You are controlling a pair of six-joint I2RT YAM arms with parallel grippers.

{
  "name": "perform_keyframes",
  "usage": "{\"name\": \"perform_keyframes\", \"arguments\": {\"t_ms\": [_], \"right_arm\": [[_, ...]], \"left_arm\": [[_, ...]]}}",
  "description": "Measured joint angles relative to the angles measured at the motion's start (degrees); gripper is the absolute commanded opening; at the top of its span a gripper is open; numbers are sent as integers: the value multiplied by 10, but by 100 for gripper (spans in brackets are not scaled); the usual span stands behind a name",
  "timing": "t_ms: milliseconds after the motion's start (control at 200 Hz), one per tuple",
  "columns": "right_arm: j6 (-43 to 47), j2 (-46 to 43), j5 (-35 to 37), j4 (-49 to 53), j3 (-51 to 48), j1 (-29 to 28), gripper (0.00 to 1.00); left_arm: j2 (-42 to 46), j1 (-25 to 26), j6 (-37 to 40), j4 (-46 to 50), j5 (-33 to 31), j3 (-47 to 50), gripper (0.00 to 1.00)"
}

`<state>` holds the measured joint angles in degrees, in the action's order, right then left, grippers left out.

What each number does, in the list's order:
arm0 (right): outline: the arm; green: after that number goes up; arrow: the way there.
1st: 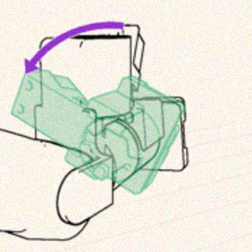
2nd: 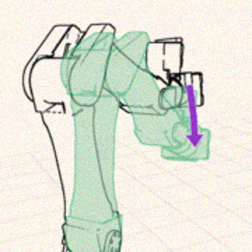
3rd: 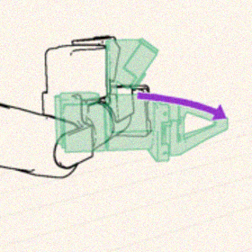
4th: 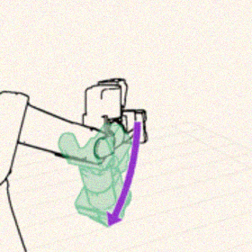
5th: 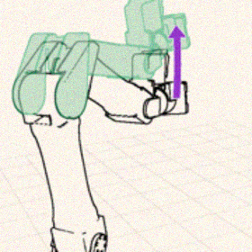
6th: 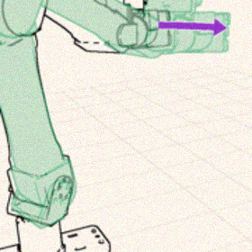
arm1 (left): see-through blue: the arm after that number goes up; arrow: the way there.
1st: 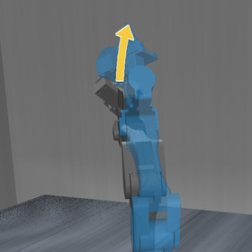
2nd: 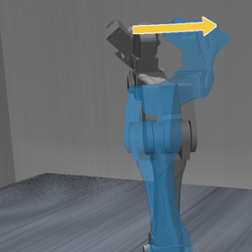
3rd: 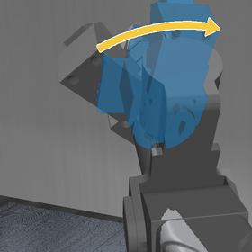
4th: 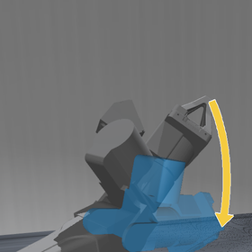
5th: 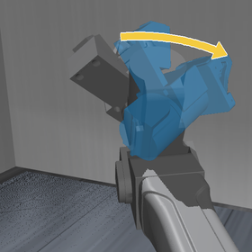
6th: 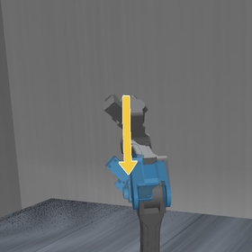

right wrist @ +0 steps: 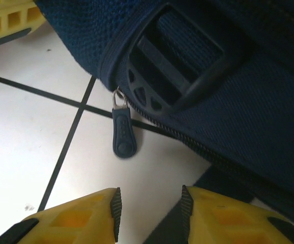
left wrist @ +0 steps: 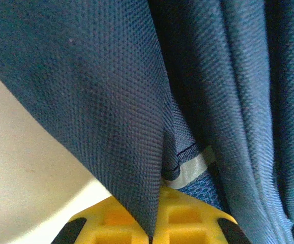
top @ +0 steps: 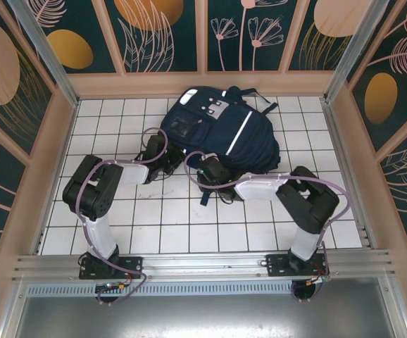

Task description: Pack the student bag

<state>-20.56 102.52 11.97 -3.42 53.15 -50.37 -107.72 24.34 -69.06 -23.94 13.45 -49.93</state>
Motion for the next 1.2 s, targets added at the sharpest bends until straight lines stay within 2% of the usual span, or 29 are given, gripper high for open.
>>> {"name": "perform_keyframes", "arguments": {"t_ms": [495, 550, 645, 745, 795, 1201], "right_arm": [[7, 108, 48, -6, 100, -7, 38], [7, 111, 52, -2, 105, -8, 32], [7, 119, 60, -2, 115, -8, 15], [6, 122, 63, -2, 117, -8, 7], [6, 122, 63, -3, 117, -8, 0], [0, 81, 54, 8, 87, -1, 0]], "left_arm": [[-13, 0, 4, -3, 2, -9, 0], [-13, 0, 4, -3, 2, -9, 0], [-13, 0, 4, -3, 2, -9, 0], [-13, -1, 4, -3, 0, -9, 0], [-13, -2, 4, -3, 0, -9, 0], [-13, -4, 10, 0, 1, -9, 0]]}}
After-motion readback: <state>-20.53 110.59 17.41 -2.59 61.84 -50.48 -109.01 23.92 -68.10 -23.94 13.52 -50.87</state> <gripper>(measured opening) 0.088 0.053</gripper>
